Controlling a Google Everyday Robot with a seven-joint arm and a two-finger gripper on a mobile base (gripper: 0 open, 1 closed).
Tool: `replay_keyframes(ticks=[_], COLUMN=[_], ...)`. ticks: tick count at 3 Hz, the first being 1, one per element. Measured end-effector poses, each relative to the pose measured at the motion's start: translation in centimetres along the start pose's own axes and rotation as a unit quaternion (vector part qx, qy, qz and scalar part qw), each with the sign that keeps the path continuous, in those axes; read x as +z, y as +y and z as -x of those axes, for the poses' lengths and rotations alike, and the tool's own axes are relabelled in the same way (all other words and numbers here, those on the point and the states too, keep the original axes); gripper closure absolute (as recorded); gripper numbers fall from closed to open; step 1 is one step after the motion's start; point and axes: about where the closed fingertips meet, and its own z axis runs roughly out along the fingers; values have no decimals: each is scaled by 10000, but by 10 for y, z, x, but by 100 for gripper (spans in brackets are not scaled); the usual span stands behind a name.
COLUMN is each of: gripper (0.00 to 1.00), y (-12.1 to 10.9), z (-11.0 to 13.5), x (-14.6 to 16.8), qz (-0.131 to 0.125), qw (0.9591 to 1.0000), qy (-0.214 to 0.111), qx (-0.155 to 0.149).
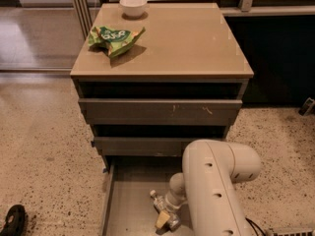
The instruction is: Pick blue plastic bottle from bottom drawer and place on counter
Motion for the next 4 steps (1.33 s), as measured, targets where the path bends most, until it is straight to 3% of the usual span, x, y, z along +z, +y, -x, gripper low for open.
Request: replay_keyframes(ticks=[3,4], gripper=[89,100], y=[0,0], z=[0,5], x=[0,-12], qz=[1,214], qw=[10000,9989], qy=[-1,-424], qx=[0,-54])
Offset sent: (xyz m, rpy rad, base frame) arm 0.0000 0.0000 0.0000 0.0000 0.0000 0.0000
